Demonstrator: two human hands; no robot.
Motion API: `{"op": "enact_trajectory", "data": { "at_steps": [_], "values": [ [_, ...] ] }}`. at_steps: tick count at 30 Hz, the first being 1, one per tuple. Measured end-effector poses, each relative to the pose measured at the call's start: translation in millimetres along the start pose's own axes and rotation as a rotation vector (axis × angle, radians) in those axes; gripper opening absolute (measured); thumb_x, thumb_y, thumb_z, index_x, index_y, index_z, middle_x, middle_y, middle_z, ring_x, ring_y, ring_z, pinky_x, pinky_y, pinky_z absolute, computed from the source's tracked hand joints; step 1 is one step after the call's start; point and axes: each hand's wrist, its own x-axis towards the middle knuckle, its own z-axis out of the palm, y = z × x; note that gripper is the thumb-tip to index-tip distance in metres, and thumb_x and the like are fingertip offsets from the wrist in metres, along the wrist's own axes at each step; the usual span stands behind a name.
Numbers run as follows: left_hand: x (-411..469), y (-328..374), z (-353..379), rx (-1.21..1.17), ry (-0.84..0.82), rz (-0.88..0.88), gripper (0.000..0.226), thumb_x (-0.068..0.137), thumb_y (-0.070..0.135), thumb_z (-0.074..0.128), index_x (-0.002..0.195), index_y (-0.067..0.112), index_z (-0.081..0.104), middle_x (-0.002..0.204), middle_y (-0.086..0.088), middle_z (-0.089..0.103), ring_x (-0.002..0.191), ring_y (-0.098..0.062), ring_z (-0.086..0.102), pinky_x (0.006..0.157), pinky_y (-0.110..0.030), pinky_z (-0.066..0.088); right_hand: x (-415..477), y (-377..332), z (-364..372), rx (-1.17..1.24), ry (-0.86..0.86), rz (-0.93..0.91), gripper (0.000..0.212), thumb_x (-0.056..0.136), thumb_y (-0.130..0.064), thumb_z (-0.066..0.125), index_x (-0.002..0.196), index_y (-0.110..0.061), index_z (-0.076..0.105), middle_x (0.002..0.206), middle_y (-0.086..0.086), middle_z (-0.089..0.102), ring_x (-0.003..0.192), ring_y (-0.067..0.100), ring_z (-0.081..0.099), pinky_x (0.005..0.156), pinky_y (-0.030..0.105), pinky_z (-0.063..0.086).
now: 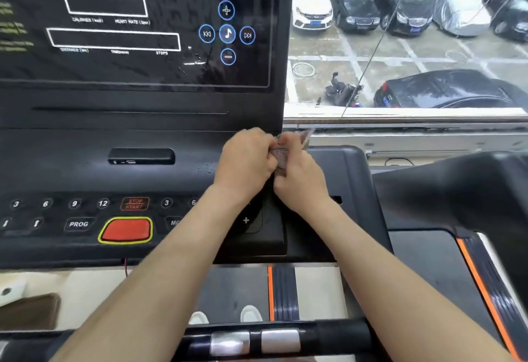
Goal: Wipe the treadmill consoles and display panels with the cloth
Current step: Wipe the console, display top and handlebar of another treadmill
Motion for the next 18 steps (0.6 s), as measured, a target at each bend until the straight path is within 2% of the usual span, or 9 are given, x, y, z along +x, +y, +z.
{"op": "enact_trajectory", "data": {
  "at_steps": [2, 4, 6, 8, 9, 11, 15, 18],
  "values": [
    [-9, 3, 1, 0.028, -0.054, -0.006, 0.022, 0.079, 0.015, 0.056, 0.093, 0.017, 0.073, 0.095, -0.002, 0.068, 0.093, -0.026, 0.058, 0.077, -0.034, 0.044, -18, 4, 0, -0.024, 0.017, -0.023, 0.054, 0.077, -0.003, 0.055, 0.125, -0.02, 0.038, 0.097, 0.005, 0.06, 0.086, 0.03, 0.054, 0.069, 0.031, 0.036],
    [-31, 5, 1, -0.01, -0.11, -0.03, 0.023, 0.076, 0.018, 0.059, 0.093, 0.021, 0.074, 0.094, 0.0, 0.069, 0.093, -0.024, 0.059, 0.079, -0.035, 0.047, -50, 8, -1, -0.046, 0.047, -0.07, 0.043, 0.079, -0.007, 0.056, 0.121, -0.014, 0.049, 0.105, 0.005, 0.066, 0.091, 0.026, 0.053, 0.078, 0.031, 0.038],
    [-58, 9, 2, -0.029, -0.151, -0.023, 0.021, 0.073, 0.021, 0.059, 0.087, 0.023, 0.074, 0.087, 0.002, 0.069, 0.087, -0.023, 0.061, 0.075, -0.035, 0.05, -81, 8, -2, -0.008, 0.042, -0.079, 0.036, 0.081, -0.017, 0.05, 0.117, -0.014, 0.053, 0.109, 0.003, 0.065, 0.099, 0.022, 0.051, 0.083, 0.031, 0.041],
    [-85, 8, 4, -0.058, -0.161, 0.003, 0.02, 0.068, 0.023, 0.055, 0.078, 0.022, 0.073, 0.077, 0.004, 0.066, 0.076, -0.021, 0.061, 0.066, -0.034, 0.051, -105, 7, 1, 0.011, 0.022, -0.137, 0.039, 0.08, -0.021, 0.05, 0.119, -0.014, 0.053, 0.119, 0.006, 0.063, 0.115, 0.022, 0.049, 0.099, 0.034, 0.039],
    [-97, 6, 6, -0.091, -0.143, 0.019, 0.021, 0.067, 0.023, 0.052, 0.075, 0.021, 0.071, 0.075, 0.004, 0.065, 0.072, -0.02, 0.06, 0.064, -0.033, 0.05, -115, 5, 1, 0.007, 0.008, -0.186, 0.041, 0.08, -0.022, 0.053, 0.121, -0.013, 0.053, 0.124, 0.008, 0.061, 0.125, 0.023, 0.047, 0.107, 0.036, 0.035],
    [-114, 3, 8, -0.137, -0.093, 0.049, 0.022, 0.068, 0.021, 0.05, 0.076, 0.016, 0.07, 0.075, 0.003, 0.064, 0.071, -0.019, 0.058, 0.066, -0.032, 0.047, -127, 5, 1, 0.007, -0.051, -0.255, 0.048, 0.081, -0.03, 0.06, 0.125, -0.013, 0.049, 0.135, 0.013, 0.055, 0.136, 0.028, 0.041, 0.115, 0.043, 0.029],
    [-127, -7, 8, -0.17, 0.021, 0.014, 0.02, 0.07, 0.016, 0.053, 0.079, 0.013, 0.071, 0.078, 0.001, 0.063, 0.071, -0.019, 0.051, 0.071, -0.027, 0.043, -122, -3, 8, -0.092, -0.148, -0.271, 0.053, 0.084, -0.045, 0.054, 0.126, -0.014, 0.045, 0.149, 0.024, 0.037, 0.143, 0.038, 0.027, 0.115, 0.053, 0.023],
    [-128, -37, -2, -0.112, 0.147, -0.129, 0.024, 0.071, 0.021, 0.051, 0.078, 0.016, 0.074, 0.075, -0.001, 0.062, 0.069, -0.023, 0.053, 0.067, -0.027, 0.039, -95, -28, 30, -0.279, -0.212, -0.385, 0.056, 0.087, -0.051, 0.048, 0.125, -0.01, 0.048, 0.149, 0.027, 0.036, 0.143, 0.04, 0.027, 0.117, 0.051, 0.017]
  ]
}}
